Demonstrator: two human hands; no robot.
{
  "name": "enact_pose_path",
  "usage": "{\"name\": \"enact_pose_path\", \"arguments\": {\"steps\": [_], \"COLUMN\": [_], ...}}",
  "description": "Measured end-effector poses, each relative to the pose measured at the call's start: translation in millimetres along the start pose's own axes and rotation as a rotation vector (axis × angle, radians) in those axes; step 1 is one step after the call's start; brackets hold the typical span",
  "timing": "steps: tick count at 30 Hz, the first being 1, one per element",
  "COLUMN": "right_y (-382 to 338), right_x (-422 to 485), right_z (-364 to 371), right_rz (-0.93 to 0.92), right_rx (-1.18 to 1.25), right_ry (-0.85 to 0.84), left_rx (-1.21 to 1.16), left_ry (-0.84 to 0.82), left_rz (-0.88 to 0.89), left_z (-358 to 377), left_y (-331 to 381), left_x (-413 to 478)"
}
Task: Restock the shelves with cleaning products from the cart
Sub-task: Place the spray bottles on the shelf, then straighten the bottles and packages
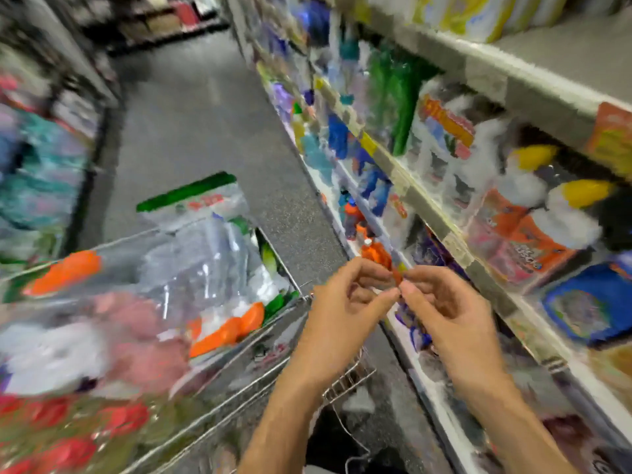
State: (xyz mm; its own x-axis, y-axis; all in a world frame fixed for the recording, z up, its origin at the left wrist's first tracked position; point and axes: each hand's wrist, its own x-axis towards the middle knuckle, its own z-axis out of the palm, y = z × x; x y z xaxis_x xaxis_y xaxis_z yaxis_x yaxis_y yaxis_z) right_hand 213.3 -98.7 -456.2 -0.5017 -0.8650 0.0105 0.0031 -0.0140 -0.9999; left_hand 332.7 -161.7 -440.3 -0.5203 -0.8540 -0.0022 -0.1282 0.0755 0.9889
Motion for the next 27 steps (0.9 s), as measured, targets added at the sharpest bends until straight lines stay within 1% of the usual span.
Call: {"name": "enact_pose_path", "arguments": {"steps": [4, 8, 14, 18, 21, 27], "right_y": [-8, -14, -27, -29, -32, -29], "right_x": [-7, -21, -58, -86, -101, -108], "right_z": [60, 116, 209, 276, 321, 397], "right_rz": [-0.062, -0.063, -0.039, -0.031, -0.060, -0.038], "right_rx": [0.004, -0.008, -0.019, -0.035, -0.043, -0.057], "right_ry": [-0.247, -0.455, -0.649, -0.725, -0.774, -0.708], "left_rx": [0.088, 0.110, 0.150, 0.165, 0.178, 0.215], "left_ry": [0.229, 0.419, 0.616, 0.706, 0.796, 0.865], "left_rz": [0.033, 0.044, -0.012, -0.046, -0.074, -0.146], "left_z": [-61, -116, -203, -268, -317, -393], "left_y": [2, 2, -13, -28, -40, -67], "left_x": [-42, -81, -150, -197, -227, -257]}}
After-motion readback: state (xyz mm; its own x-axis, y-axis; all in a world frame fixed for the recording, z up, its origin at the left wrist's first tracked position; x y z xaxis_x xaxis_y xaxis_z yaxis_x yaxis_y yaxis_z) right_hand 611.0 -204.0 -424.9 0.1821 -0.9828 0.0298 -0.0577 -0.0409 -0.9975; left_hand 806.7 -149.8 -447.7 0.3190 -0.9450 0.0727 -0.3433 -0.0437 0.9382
